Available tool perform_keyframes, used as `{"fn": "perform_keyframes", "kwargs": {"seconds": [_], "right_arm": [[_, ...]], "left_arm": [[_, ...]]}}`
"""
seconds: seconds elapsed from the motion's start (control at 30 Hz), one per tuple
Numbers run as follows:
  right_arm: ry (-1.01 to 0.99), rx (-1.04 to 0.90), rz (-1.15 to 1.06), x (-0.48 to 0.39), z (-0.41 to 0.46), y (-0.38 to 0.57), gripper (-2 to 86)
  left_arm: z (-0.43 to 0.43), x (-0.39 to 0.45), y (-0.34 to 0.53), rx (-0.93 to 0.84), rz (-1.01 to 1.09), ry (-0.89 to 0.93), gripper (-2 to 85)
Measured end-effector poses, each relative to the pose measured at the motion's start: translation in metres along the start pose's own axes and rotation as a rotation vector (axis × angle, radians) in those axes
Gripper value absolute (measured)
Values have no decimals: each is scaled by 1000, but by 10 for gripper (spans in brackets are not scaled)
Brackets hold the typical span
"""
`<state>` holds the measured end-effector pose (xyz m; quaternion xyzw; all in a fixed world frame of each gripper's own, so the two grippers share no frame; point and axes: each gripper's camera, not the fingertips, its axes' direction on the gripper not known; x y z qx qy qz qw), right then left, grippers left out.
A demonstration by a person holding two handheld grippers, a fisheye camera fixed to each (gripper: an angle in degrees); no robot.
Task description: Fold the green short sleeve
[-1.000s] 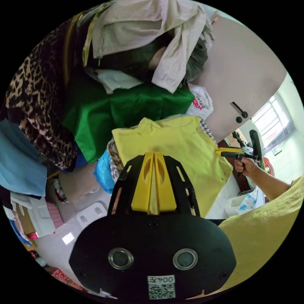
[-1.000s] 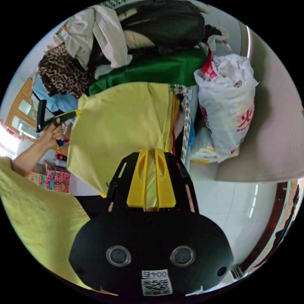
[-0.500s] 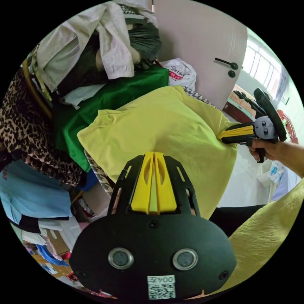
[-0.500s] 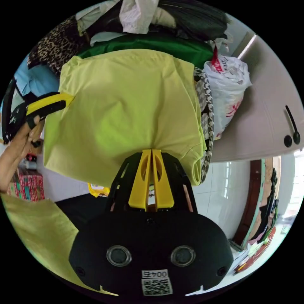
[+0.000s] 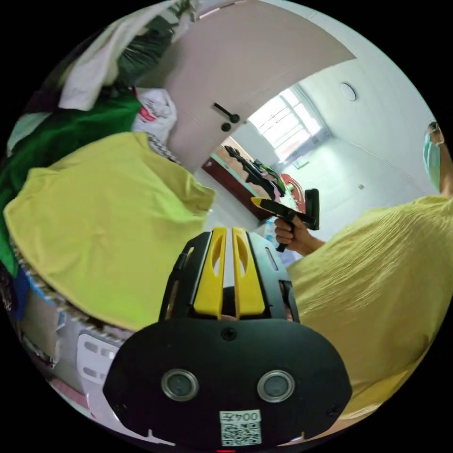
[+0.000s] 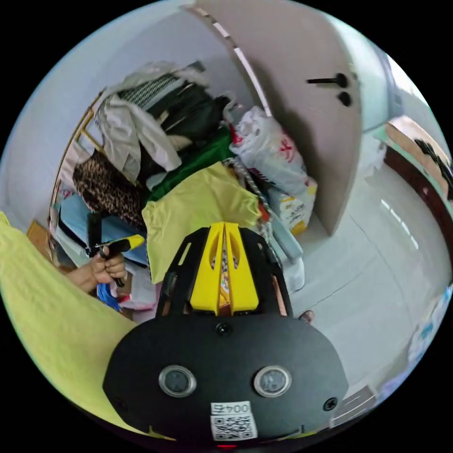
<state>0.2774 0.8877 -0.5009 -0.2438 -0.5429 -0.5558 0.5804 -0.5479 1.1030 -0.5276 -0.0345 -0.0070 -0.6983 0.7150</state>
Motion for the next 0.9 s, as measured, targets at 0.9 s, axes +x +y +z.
{"fn": "perform_keyframes", "kwargs": {"seconds": [0.9], "right_arm": [[462,921,1076,446,-443,394,-3]], "left_arm": [[653,482,-484,-599,526,554,20]]}}
